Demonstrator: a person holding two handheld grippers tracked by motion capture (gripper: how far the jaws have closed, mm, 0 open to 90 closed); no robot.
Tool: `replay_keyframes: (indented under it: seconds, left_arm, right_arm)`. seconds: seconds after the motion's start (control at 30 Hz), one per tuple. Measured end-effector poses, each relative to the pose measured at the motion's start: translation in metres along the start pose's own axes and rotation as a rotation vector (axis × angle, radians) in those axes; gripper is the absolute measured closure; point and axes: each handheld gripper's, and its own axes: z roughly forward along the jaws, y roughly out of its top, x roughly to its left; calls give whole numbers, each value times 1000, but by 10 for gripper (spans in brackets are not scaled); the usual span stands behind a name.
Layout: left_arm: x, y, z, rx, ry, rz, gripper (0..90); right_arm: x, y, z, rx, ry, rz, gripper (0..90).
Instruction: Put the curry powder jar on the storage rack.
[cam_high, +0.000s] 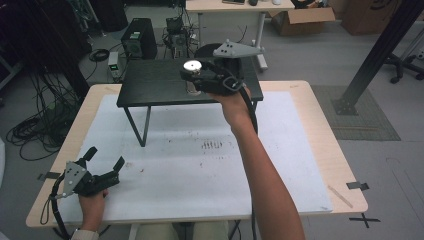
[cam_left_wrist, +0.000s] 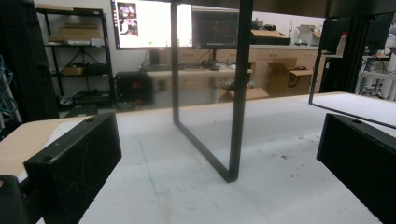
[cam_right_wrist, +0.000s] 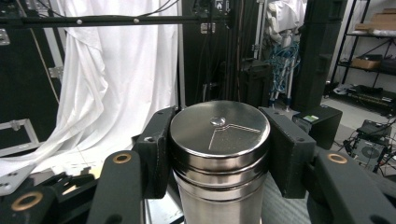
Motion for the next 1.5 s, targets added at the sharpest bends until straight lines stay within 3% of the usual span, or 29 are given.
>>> replay_keyframes:
  seconds: [0.37, 0.5, 0.83, 0.93, 1.17, 1.5]
  left_arm:
    - [0, 0, 0, 3, -1, 1, 2]
    - [0, 0, 0, 3, -1, 0, 2]
    - [0, 0, 0, 3, -2, 0, 2]
    - [0, 0, 0, 5, -2, 0, 2]
    - [0, 0, 1, 8, -2, 2, 2]
    - [0, 0, 1, 9, -2, 3, 2]
  right_arm:
    - [-13, 9, 32, 6, -30, 15, 479]
    - [-21, 10, 46, 20, -64, 22, 479]
    - [-41, -1, 66, 68, -133, 76, 479]
    - [-47, -7, 71, 74, -137, 112, 479]
    - [-50, -14, 84, 119, -132, 139, 479]
    - [-49, -16, 88, 149, -116, 128, 477]
